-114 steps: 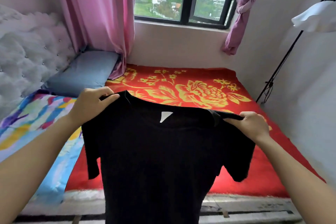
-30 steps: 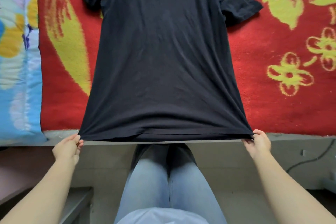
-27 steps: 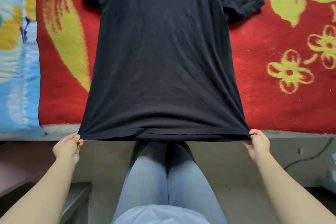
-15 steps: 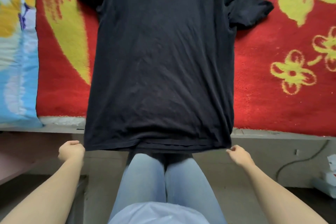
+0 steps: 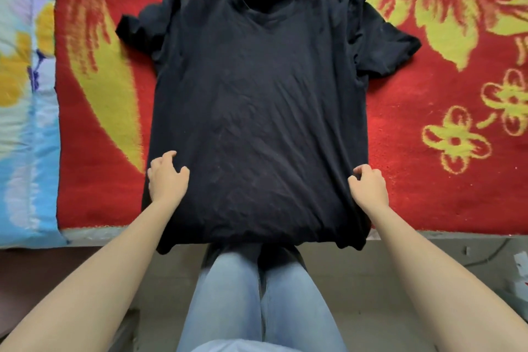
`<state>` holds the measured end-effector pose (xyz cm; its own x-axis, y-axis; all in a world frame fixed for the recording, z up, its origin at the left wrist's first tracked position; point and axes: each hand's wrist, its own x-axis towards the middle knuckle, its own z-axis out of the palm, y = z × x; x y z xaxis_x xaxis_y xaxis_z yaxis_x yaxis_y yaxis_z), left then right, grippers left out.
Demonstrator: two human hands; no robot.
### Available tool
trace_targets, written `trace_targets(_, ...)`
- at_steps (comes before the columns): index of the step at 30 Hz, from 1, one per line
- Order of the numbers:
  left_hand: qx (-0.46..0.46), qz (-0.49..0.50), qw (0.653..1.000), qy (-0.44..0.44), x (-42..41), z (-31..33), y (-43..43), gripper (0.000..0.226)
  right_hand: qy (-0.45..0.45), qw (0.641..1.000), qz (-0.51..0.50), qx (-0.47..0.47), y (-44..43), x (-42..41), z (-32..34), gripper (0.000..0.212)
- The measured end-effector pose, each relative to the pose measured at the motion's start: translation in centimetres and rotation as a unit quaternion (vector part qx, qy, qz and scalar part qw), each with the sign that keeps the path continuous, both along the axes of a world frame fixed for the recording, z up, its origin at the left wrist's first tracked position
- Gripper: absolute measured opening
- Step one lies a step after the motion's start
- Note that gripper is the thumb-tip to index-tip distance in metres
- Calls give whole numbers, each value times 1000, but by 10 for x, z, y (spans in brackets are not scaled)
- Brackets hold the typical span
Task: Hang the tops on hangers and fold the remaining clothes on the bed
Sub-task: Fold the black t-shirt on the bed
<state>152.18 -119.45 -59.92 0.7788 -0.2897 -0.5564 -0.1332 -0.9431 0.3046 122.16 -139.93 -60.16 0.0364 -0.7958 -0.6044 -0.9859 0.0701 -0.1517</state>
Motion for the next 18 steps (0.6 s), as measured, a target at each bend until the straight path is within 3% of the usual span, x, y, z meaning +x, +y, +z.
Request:
trace_targets(11,-36,-134,990,-22,27,-4,-118,50,-72,997,-27,-25,-94,36,-14,40)
trace_targets(15,-40,-147,988,-33,16,2,-164,51,-140,978,-153,-26,-161,36,-18,45)
trace_targets(18,-49,-137,989,-27,4,7,-193,52,-244,913,-327,4,-208,42,-20,53)
